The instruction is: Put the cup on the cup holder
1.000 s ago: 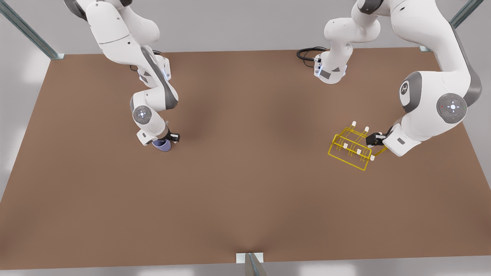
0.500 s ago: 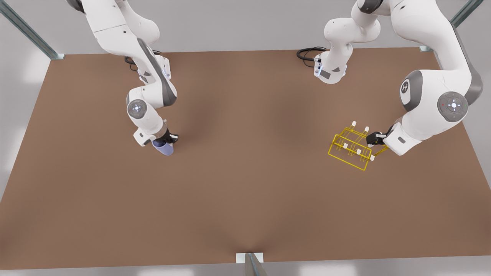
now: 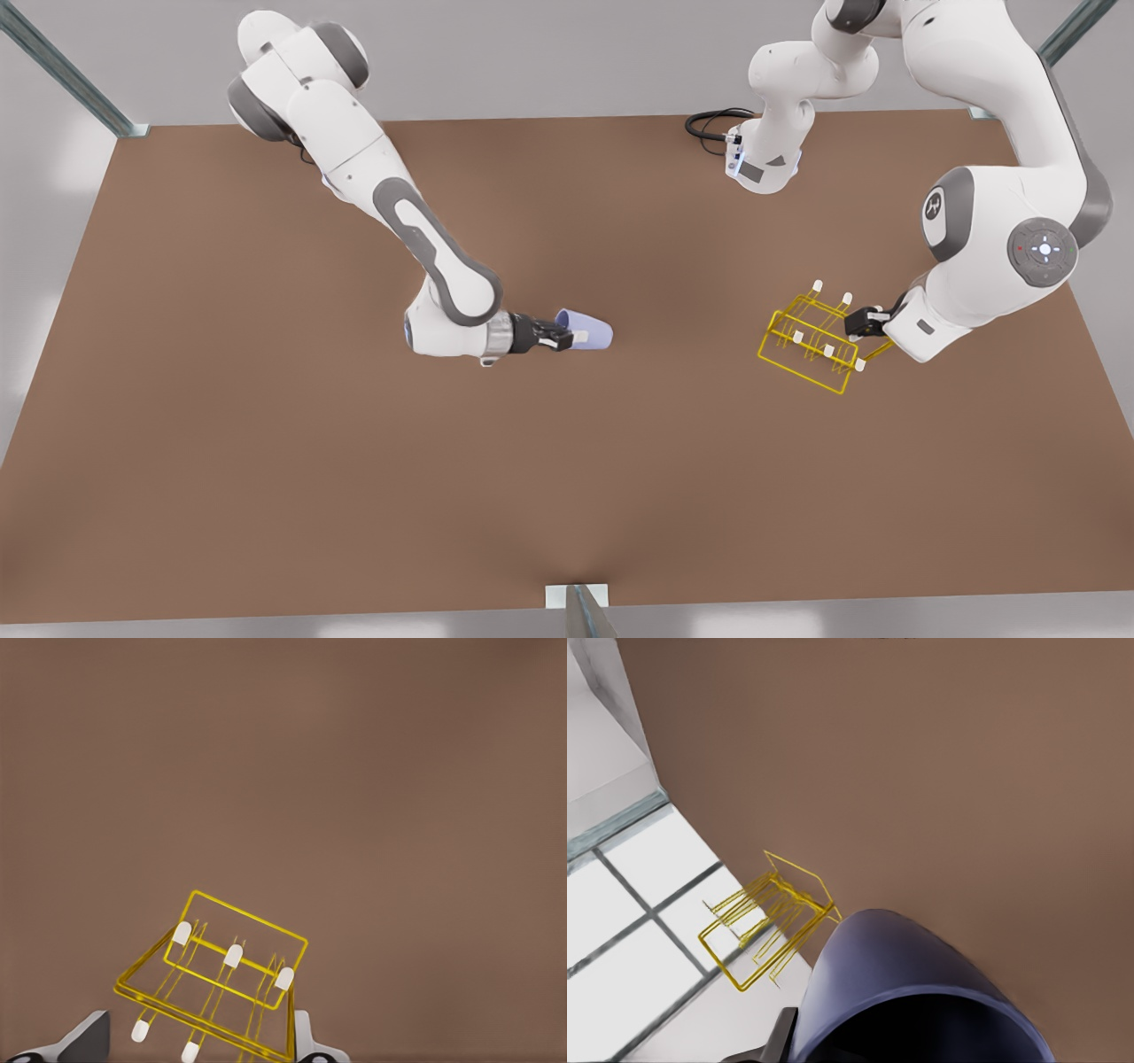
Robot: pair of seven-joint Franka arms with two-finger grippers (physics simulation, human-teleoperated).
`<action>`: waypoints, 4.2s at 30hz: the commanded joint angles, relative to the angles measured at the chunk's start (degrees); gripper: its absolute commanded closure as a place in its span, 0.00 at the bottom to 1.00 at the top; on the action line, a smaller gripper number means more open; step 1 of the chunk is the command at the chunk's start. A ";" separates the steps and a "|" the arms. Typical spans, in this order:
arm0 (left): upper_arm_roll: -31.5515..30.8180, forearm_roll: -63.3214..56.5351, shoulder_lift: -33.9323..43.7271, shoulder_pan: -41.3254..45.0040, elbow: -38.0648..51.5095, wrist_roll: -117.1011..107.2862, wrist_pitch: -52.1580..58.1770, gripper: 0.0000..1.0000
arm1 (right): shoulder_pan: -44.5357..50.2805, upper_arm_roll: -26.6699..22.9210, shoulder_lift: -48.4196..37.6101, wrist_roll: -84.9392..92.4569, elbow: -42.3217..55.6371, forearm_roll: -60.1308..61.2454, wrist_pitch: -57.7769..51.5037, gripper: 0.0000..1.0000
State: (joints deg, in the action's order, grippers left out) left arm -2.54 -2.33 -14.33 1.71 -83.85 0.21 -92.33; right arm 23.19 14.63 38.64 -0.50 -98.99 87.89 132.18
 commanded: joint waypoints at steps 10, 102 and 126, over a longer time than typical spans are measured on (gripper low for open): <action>-0.01 -0.13 -0.35 0.05 0.01 -0.48 -0.22 0.00 | 0.02 0.05 8.20 49.80 0.81 13.01 -7.55 0.79; -5.10 -6.89 -22.41 35.64 -10.89 -173.45 -41.62 0.00 | -24.50 -18.85 -29.24 1.73 20.68 -87.45 -47.90 0.00; -5.10 -6.98 -28.91 36.08 -7.12 -172.57 -42.14 0.00 | -24.68 -19.28 -29.24 1.73 21.82 -87.36 -47.90 0.00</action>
State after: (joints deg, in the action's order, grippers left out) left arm -7.64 -9.42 -43.24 37.74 -91.11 -166.00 -134.47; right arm -1.47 -4.62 9.46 1.80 -77.20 0.48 84.30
